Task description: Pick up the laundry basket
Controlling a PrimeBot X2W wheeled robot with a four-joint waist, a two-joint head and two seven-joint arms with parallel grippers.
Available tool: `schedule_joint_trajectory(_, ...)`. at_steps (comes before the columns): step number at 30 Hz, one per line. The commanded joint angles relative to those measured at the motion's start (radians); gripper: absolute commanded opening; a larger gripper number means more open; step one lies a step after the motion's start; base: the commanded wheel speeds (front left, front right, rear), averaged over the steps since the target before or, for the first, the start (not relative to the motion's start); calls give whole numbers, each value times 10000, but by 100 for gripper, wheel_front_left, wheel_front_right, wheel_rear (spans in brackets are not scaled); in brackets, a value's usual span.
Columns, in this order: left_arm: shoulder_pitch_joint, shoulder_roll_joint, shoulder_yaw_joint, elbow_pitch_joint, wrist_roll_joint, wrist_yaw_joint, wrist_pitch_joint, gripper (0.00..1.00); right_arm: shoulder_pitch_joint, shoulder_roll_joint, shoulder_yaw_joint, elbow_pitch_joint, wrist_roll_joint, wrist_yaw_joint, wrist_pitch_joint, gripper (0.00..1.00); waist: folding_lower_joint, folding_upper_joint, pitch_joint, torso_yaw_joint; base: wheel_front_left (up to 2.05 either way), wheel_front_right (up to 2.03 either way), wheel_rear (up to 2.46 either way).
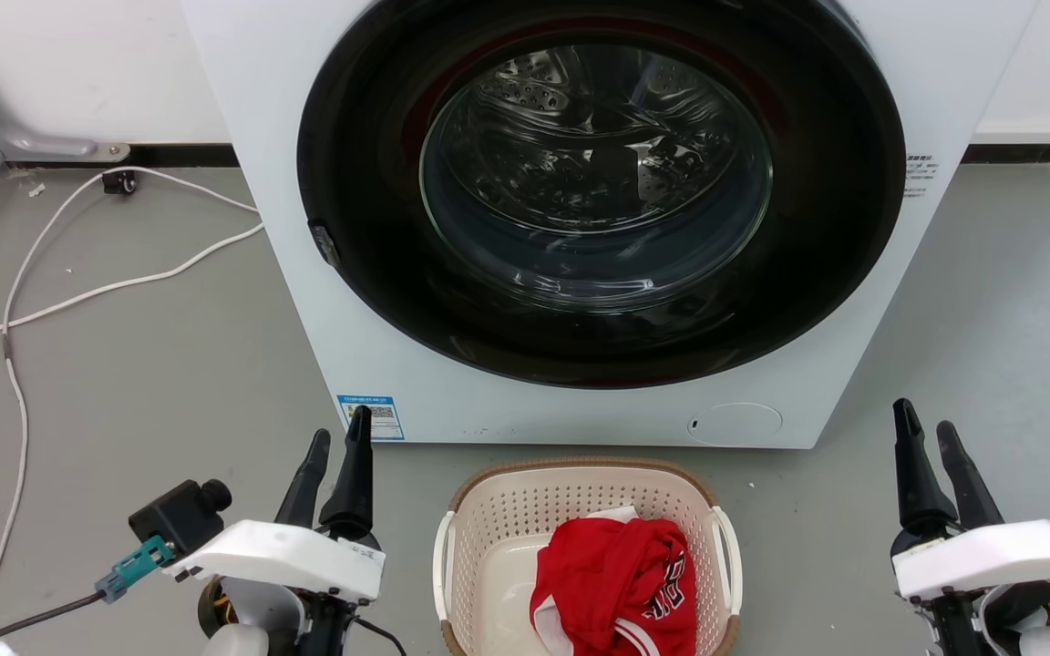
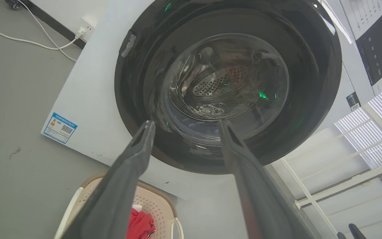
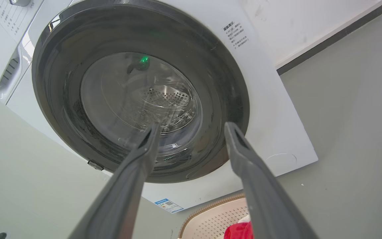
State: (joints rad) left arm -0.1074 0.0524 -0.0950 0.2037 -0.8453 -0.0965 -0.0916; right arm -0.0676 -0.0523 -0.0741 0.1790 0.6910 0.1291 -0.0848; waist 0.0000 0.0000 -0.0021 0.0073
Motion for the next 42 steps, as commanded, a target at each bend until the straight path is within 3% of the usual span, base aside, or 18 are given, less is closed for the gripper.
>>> schedule_joint_trajectory(1,-263,26,-80,-113,422,23,-88,100,-32,-11,-43,-169,-417,19,-70,100,0,0,-1,4,0,0,0)
schedule_joint_trajectory(21,-426,9,-631,80,3336,199,-647,100,94,1,-81,-510,-3075,22,-133,100,0,0,-28,43,0,0,0)
schedule_joint_trajectory(42,-497,-4,-927,274,5260,328,-1100,100,226,14,-94,-635,-5016,23,-379,100,0,0,-30,34,0,0,0)
